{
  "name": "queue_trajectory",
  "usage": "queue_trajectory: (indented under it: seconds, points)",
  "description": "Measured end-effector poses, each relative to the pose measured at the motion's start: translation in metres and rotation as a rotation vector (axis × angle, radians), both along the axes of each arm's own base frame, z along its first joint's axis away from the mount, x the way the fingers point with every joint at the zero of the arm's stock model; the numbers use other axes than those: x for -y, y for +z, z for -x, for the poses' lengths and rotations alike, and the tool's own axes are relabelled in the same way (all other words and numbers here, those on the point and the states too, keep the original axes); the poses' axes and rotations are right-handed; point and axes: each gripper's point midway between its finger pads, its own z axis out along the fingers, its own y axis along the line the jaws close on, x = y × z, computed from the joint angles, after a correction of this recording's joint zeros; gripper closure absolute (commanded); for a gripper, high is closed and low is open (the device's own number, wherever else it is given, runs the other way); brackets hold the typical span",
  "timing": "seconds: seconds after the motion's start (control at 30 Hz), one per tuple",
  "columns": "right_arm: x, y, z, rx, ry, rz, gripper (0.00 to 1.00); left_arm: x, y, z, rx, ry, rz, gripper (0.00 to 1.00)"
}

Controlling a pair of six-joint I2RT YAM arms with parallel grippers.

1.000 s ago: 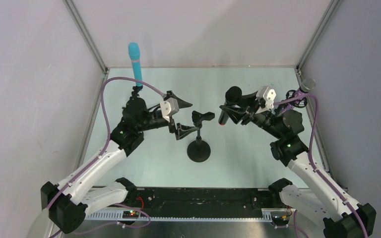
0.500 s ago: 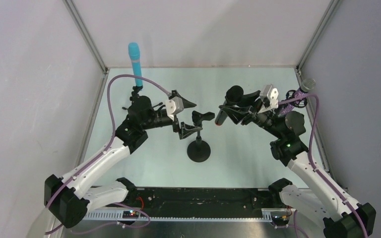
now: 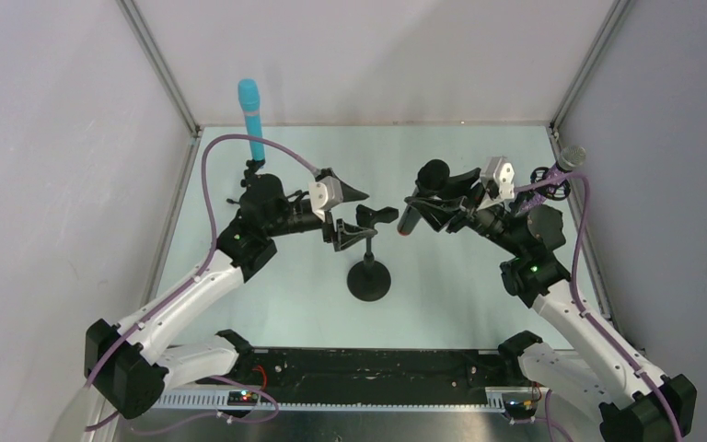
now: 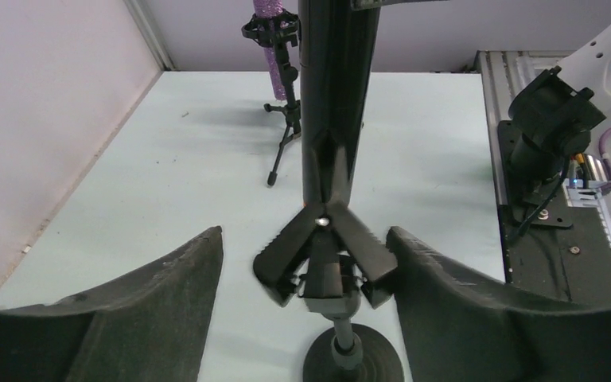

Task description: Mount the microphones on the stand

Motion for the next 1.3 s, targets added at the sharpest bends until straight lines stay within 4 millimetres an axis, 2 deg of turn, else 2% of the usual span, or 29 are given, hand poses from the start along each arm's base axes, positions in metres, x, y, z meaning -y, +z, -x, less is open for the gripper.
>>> queue_trajectory:
  seconds: [0.03,0.07,0.13,0.4,0.67,0.87,1.3]
  points:
    - [0.0,0.0,0.0,0.0,0.002,0.001,1.0,0.0,0.0,0.0,-0.001,0.0,0.0,0.59]
    - [-0.001,-0.001,-0.001,-0.002,0.002,0.002,1.0,0.0,0.0,0.001,0.002,-0.004,-0.001,0.88]
    - [-0.002,-0.002,-0.002,-0.004,0.004,0.004,1.0,0.0,0.001,0.0,0.001,-0.003,0.001,0.99]
    - [-0.006,-0.001,0.0,0.01,0.023,0.0,1.0,0.001,0.001,0.001,0.002,-0.006,0.003,1.0]
    - [-0.026,-0.01,0.006,0.01,0.076,0.025,1.0,0.001,0.001,0.001,0.003,-0.005,0.003,1.0]
    - [-0.035,-0.018,0.0,0.018,0.053,0.045,1.0,0.001,0.001,0.002,0.002,-0.009,0.003,1.0]
    - [-0.042,-0.018,-0.01,0.023,0.038,0.026,1.0,-0.001,0.001,-0.003,0.008,0.011,0.0,1.0]
